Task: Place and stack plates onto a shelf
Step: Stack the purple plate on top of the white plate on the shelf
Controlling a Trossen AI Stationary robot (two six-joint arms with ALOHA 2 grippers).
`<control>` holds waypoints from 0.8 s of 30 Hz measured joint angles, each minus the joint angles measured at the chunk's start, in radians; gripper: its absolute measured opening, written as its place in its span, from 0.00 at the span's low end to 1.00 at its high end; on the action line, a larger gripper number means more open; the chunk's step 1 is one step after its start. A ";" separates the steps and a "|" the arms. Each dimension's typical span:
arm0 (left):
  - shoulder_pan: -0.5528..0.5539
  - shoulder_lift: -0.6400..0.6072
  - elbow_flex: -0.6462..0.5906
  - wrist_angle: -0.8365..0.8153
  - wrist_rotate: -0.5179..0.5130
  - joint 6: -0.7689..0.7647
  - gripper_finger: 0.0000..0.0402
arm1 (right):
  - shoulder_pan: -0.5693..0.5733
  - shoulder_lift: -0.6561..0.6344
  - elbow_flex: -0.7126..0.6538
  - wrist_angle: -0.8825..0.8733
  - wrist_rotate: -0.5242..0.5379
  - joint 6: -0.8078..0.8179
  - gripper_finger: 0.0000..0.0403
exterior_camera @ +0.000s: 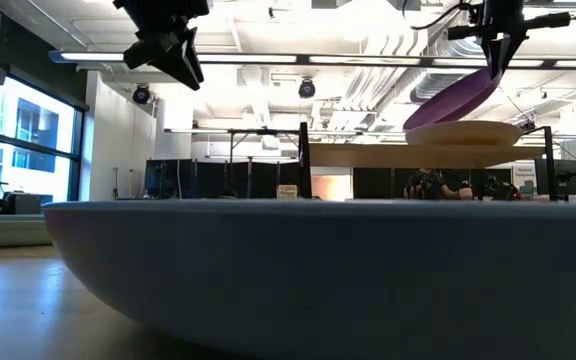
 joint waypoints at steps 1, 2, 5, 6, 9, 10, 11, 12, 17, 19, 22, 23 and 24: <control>0.000 0.000 0.000 0.000 0.000 0.000 0.30 | -0.003 0.000 0.000 0.000 0.000 -0.004 0.00; 0.000 0.000 0.000 0.000 0.000 0.000 0.30 | -0.008 0.000 0.000 0.000 0.000 -0.011 0.00; 0.000 0.000 0.000 0.000 0.000 0.000 0.30 | -0.019 0.000 0.000 0.000 -0.009 -0.018 0.00; 0.000 0.000 0.000 0.000 0.000 0.000 0.30 | -0.022 0.001 0.000 0.000 -0.010 -0.018 0.00; 0.000 0.000 0.000 0.000 0.000 0.000 0.30 | -0.022 0.005 0.000 0.000 -0.036 -0.018 0.00; 0.000 0.000 0.000 0.000 0.000 0.001 0.30 | -0.022 0.009 0.000 0.000 -0.041 -0.015 0.00; 0.000 0.000 0.000 0.000 0.000 0.001 0.30 | -0.021 0.014 0.000 0.000 -0.052 -0.015 0.00; 0.000 0.000 0.000 0.000 0.000 0.001 0.30 | -0.021 0.021 0.000 0.001 -0.059 -0.015 0.00; 0.000 0.000 0.000 0.000 0.000 0.001 0.30 | -0.021 0.064 0.000 0.003 -0.099 -0.014 0.00; 0.000 0.000 0.000 0.000 0.000 0.001 0.30 | -0.021 0.081 0.000 0.005 -0.104 -0.014 0.00; 0.000 0.000 0.000 0.000 0.000 0.001 0.30 | -0.021 0.095 0.000 0.005 -0.105 -0.014 0.00; 0.000 0.000 0.000 0.000 0.000 0.001 0.30 | -0.021 0.095 0.000 0.004 -0.104 -0.015 0.00; 0.000 0.000 0.000 0.000 0.000 0.001 0.30 | -0.021 0.091 0.000 0.004 -0.102 -0.015 0.00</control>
